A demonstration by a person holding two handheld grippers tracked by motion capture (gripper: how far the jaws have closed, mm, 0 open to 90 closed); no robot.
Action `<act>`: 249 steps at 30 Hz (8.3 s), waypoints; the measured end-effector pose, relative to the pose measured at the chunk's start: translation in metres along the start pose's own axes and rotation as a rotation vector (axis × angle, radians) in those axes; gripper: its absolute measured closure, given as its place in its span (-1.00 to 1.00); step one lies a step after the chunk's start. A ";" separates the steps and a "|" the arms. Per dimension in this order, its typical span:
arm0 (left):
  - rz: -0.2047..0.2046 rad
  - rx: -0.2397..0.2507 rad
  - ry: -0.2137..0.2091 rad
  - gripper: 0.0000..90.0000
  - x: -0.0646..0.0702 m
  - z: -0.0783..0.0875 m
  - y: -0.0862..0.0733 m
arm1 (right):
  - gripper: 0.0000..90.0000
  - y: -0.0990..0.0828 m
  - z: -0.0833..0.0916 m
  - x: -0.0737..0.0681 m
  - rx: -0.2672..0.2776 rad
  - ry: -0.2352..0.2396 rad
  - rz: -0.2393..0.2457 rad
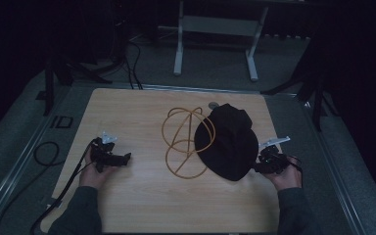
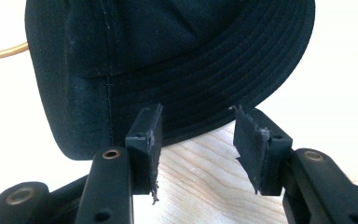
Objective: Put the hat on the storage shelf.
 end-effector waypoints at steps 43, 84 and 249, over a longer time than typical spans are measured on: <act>-0.001 0.003 -0.001 -0.95 0.000 0.000 0.000 | -0.09 0.045 0.015 -0.030 -0.244 0.133 0.123; -0.007 0.001 -0.004 -0.95 0.000 0.000 0.000 | -0.01 0.097 -0.012 -0.044 -0.406 0.061 0.045; -0.004 0.000 -0.006 -0.95 0.000 0.000 0.000 | 0.92 0.137 0.137 0.015 -0.335 0.076 0.293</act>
Point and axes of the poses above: each handheld gripper's, and its own axes: z roughly backward along the jaws, y roughly out of its top, x roughly to its right, the point moved 10 cm from there along -z, roughly forward along the jaws, and after that the axes turned 2 degrees about y, right-handed, at the moved point
